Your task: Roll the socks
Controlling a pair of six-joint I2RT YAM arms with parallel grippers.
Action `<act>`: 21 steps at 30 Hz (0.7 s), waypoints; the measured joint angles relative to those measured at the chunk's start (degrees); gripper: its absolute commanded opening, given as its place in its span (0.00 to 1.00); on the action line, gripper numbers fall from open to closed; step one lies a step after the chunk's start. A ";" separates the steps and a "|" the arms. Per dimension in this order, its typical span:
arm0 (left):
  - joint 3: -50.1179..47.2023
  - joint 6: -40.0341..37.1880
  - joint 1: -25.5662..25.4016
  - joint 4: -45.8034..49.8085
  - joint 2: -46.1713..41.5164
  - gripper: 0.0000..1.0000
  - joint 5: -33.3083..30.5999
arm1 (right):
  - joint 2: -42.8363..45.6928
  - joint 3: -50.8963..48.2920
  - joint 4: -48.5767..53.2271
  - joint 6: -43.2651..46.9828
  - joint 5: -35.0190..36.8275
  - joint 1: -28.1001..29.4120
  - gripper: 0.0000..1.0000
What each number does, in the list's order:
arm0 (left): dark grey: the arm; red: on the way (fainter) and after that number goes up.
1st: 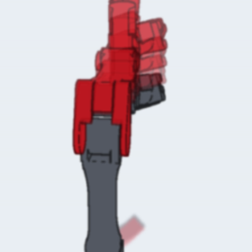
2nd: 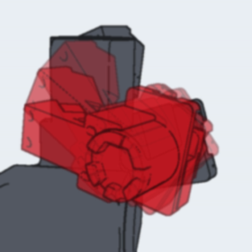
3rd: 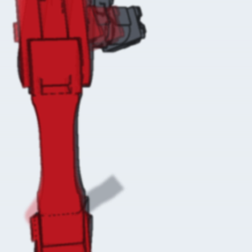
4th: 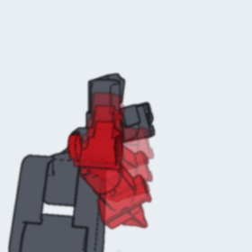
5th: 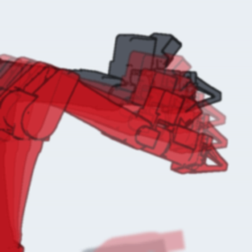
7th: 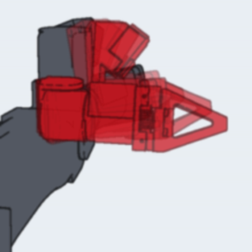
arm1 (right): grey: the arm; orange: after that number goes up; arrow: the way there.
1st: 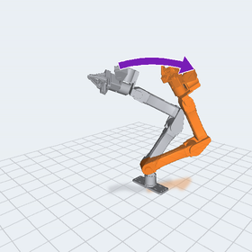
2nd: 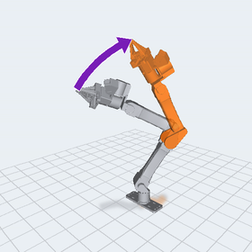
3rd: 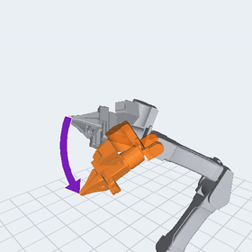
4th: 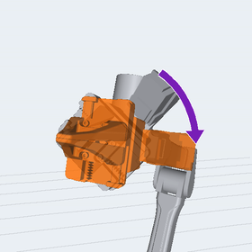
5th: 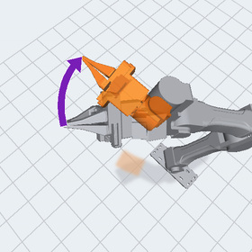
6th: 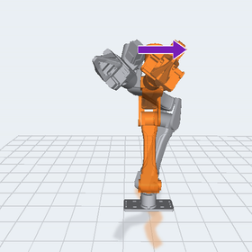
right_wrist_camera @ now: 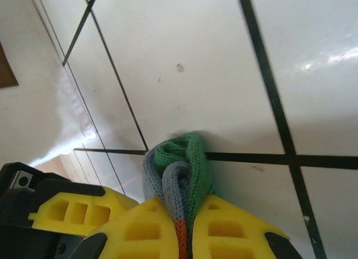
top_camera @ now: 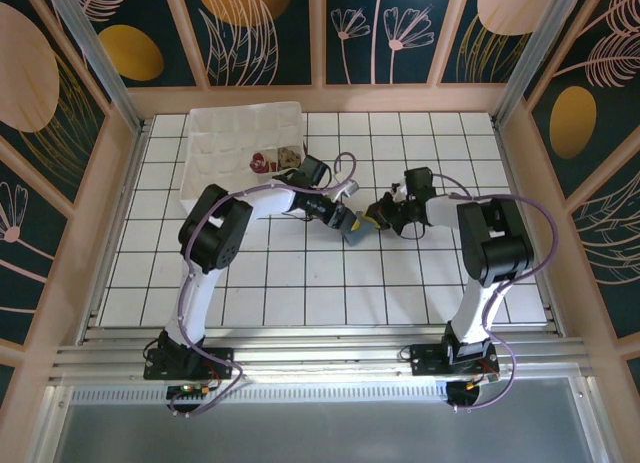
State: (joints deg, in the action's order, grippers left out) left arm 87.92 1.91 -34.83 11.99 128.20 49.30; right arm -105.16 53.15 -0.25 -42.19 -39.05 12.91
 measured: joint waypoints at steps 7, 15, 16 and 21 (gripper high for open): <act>-1.16 -1.66 -0.72 0.48 -5.84 0.41 -4.48 | 8.33 -1.53 -1.20 6.47 6.40 0.76 0.00; -3.67 -1.88 -0.63 -0.52 -17.77 0.42 -11.50 | 14.93 -1.16 -4.33 15.06 12.39 2.32 0.00; -4.61 -1.88 -0.44 -1.18 -19.61 0.42 -12.83 | 15.02 -0.70 -4.35 16.24 13.09 2.89 0.00; -8.11 -0.72 2.10 -2.78 -26.62 0.42 -19.34 | 14.82 3.80 -4.74 21.35 17.03 6.78 0.00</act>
State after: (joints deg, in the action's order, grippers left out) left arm 79.81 1.19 -32.73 9.21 101.58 29.95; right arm -90.35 56.95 -4.99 -20.84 -22.02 19.68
